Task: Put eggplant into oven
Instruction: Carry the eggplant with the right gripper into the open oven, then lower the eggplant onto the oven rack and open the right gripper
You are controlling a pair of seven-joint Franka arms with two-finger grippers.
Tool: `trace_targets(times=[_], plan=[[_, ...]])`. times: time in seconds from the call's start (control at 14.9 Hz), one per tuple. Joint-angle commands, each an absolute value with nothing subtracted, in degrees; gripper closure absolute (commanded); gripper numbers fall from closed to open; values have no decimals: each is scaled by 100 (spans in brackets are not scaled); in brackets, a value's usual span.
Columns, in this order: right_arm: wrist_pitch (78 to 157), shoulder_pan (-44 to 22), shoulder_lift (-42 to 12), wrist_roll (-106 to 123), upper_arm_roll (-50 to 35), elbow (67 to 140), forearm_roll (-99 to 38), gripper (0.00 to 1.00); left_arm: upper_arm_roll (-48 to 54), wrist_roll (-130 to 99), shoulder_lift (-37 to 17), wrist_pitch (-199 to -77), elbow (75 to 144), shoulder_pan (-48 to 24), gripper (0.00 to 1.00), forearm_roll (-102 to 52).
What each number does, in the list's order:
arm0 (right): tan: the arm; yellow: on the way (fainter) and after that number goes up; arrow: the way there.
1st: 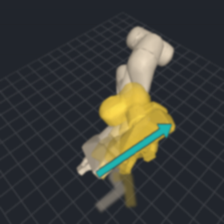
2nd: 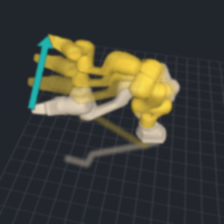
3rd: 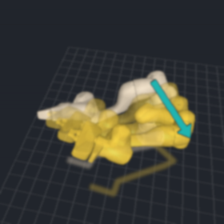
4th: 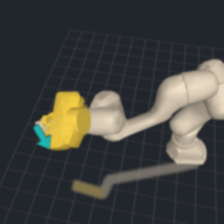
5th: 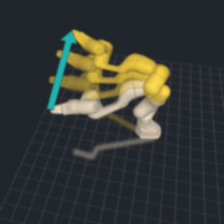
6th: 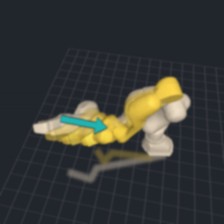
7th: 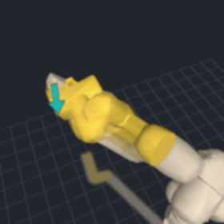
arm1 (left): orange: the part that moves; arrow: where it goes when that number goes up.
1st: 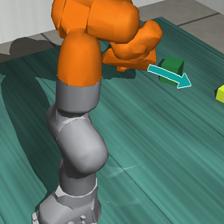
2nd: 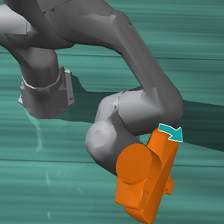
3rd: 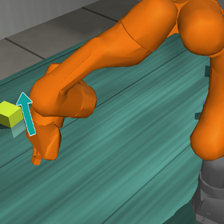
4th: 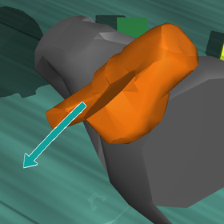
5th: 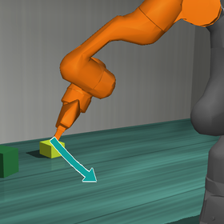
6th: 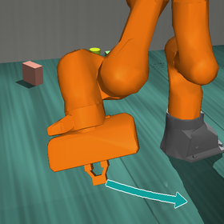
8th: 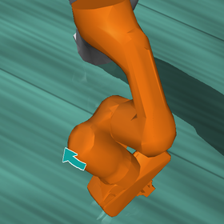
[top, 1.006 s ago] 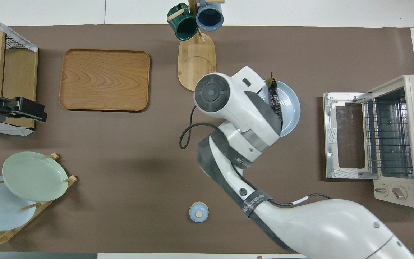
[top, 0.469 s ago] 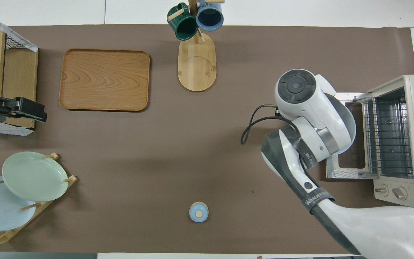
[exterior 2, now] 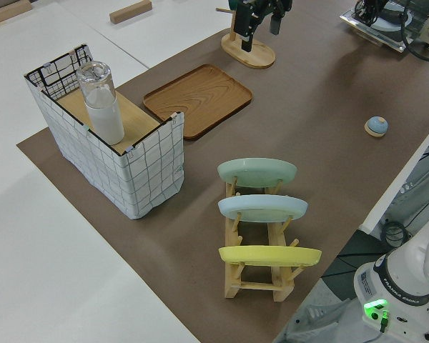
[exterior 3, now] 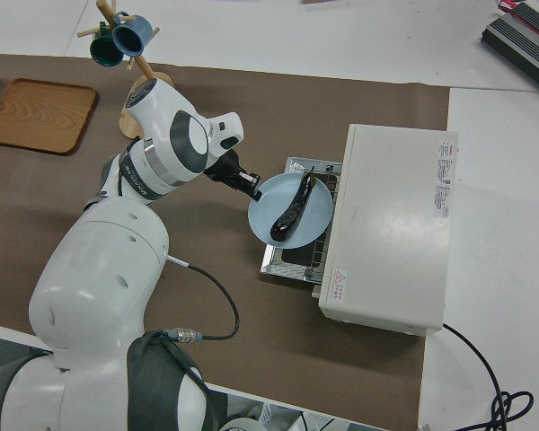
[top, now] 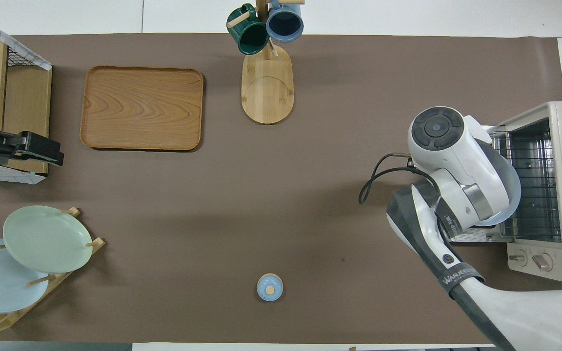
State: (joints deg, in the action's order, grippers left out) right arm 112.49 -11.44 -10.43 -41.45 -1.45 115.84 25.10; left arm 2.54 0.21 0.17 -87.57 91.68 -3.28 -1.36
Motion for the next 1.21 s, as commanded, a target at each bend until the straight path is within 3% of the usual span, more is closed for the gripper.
trace_targets(times=[0.0, 0.74, 1.14], plan=[[11285, -862, -730, -4035, -229, 11848, 2646, 100, 281, 9, 88, -8684, 9211, -290, 0, -35], [11399, -54, -475, -2603, -237, 11848, 2637, 100, 281, 9, 88, -8684, 9211, -290, 0, -35], [11934, 298, -483, -2260, -246, 12040, 2531, 100, 281, 9, 88, -8684, 9211, -290, 0, -35]])
